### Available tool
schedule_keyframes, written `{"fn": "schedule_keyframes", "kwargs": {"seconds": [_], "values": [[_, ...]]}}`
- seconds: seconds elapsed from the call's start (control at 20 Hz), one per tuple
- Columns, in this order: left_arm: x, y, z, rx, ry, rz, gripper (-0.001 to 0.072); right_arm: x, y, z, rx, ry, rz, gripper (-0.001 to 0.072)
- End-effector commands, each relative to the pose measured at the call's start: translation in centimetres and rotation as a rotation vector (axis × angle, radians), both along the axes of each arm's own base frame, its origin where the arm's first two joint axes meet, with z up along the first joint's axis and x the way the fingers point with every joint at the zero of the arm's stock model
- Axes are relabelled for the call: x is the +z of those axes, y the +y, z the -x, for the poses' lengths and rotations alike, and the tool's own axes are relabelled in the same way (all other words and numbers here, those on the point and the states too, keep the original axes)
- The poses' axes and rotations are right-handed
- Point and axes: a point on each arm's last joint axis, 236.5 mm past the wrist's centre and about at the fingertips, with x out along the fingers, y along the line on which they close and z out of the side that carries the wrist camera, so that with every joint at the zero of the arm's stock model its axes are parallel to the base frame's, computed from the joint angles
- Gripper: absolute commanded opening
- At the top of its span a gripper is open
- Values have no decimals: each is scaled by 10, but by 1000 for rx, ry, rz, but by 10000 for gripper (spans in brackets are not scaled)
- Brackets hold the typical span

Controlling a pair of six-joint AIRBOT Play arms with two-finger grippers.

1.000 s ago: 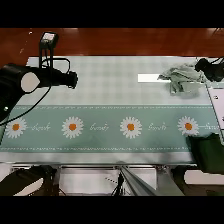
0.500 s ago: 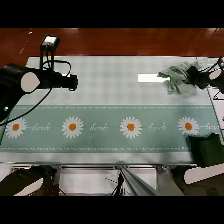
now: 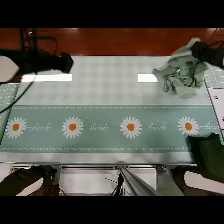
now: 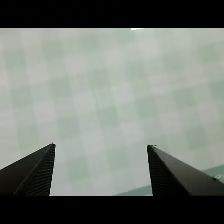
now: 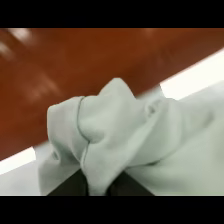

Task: Fold the shirts.

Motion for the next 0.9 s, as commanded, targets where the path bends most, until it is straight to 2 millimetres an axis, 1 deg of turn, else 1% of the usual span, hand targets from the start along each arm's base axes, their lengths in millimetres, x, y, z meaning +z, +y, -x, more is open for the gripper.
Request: {"fn": "schedule_keyframes", "kwargs": {"seconds": [0.0, 0.05, 0.1, 0.15, 0.2, 0.25, 0.3, 0.35, 0.4, 0.45, 0.55, 0.65, 0.75, 0.8, 0.85], "values": [[93, 5, 15, 0, -161, 63, 678, 140, 60, 59, 119, -272, 69, 28], [120, 9, 26, 1, -204, 80, 678, 173, 76, 82, 147, -345, 74, 28], [143, 14, 39, 3, -238, 94, 678, 206, 90, 109, 176, -418, 78, 28], [165, 21, 55, 4, -271, 107, 678, 233, 101, 134, 200, -482, 78, 28], [182, 27, 70, 5, -299, 118, 678, 251, 108, 157, 219, -525, 75, 28], [196, 33, 87, 6, -324, 129, 678, 264, 113, 177, 236, -550, 66, 28], [205, 38, 101, 7, -340, 136, 678, 271, 118, 196, 260, -558, 44, 28], [209, 44, 116, 8, -345, 139, 678, 274, 124, 212, 286, -552, 36, 28], [208, 49, 129, 10, -329, 134, 678, 271, 129, 223, 310, -530, 42, 28], [203, 53, 139, 12, -302, 126, 677, 261, 134, 229, 338, -487, 48, 28], [185, 59, 154, 16, -220, 99, 678, 227, 151, 235, 423, -346, 31, 28], [166, 61, 160, 19, -141, 71, 678, 195, 174, 235, 531, -215, -3, 28], [155, 61, 159, 20, -107, 58, 678, 161, 203, 228, 641, -102, 1, 28], [150, 61, 157, 21, -93, 53, 678, 142, 223, 224, 700, -47, 3, 28], [142, 60, 155, 22, -74, 44, 678, 122, 247, 220, 766, 10, 7, 28]]}}
